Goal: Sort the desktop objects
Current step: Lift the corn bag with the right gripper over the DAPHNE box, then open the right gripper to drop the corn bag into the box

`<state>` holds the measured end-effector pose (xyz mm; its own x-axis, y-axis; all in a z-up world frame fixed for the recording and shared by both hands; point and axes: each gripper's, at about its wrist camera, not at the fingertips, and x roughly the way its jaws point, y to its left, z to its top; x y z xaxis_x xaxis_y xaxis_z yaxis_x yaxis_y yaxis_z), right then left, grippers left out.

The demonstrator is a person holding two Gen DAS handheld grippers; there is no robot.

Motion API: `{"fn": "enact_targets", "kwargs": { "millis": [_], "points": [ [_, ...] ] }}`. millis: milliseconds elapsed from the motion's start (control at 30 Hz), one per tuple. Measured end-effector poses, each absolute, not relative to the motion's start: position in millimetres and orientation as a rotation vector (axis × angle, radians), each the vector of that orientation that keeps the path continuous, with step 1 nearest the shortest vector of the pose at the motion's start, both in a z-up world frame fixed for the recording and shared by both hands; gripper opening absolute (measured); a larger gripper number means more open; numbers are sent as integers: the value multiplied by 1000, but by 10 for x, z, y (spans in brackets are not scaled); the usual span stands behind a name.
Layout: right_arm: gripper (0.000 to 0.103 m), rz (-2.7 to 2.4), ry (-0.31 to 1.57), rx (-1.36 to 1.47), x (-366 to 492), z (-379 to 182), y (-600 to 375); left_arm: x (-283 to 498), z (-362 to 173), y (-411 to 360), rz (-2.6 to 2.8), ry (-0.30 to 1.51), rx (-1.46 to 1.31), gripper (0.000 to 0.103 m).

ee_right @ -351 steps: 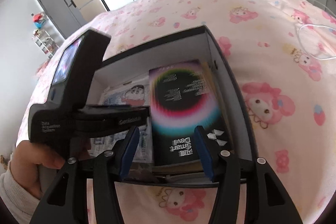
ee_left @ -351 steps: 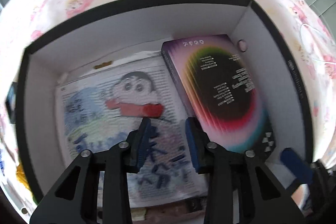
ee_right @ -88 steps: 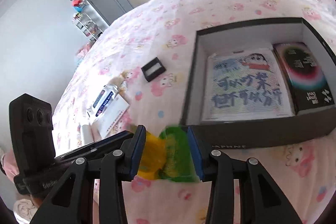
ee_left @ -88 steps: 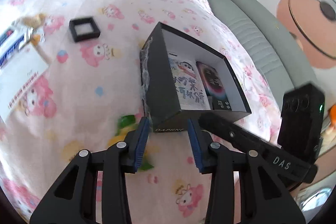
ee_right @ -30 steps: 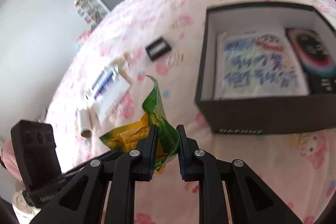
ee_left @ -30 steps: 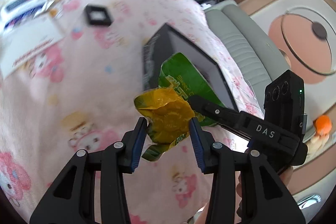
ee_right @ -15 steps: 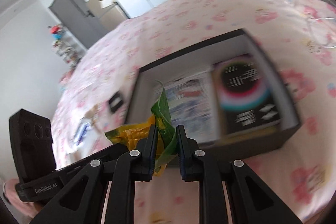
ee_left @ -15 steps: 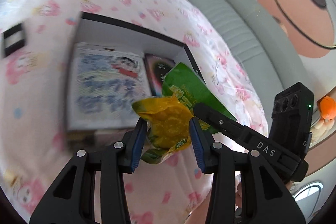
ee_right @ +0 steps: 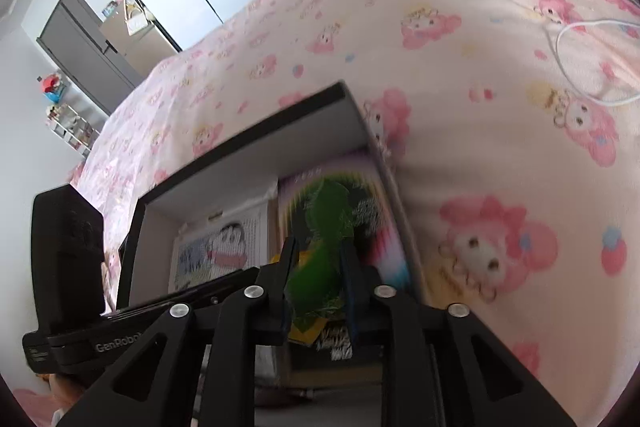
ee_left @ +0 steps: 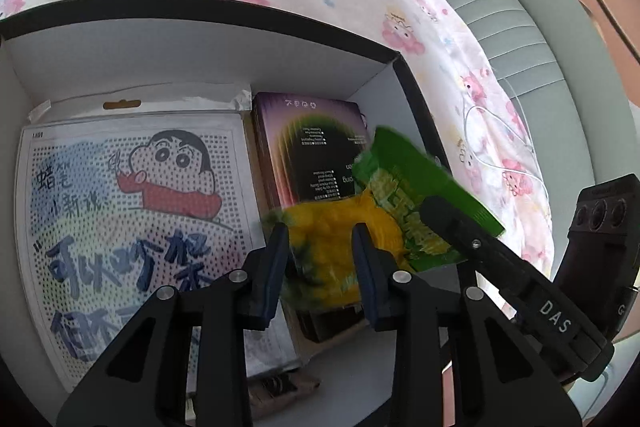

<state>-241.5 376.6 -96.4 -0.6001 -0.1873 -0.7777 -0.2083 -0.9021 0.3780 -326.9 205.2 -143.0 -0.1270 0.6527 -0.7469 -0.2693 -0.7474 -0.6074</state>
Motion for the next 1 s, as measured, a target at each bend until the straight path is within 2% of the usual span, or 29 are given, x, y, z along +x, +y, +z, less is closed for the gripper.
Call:
{"fn": "enact_targets", "kwargs": {
  "millis": [33,133,267,400,500,767,1000],
  "points": [
    [23,2713,698,-1409,-2416,-967,3783,-3244,-1413,2017,1933,-440,-1528,37],
    [25,2709,735,-1396,-2335,-958,3838,-3101,-1307,1904,1948,-435,-1481,38],
    [37,2756,695,-1318,-2158,-827,3815,-2840,-1174,1794,1946,-401,-1419,38],
    [37,2809,644,-1245,-2007,-658,3757,-2619,-1141,1873,1899,-341,-1424,38],
    [37,2821,626,-1254,-1967,-612,3720,-2610,-1184,2034,1916,-224,-1491,38],
    [37,2684,720,-1470,-2081,-901,3808,-2709,-1158,2336,1948,38,-1542,38],
    [37,2694,631,-1503,-2290,-939,3753,-2916,-1286,2321,1957,71,-1577,39]
  ]
}}
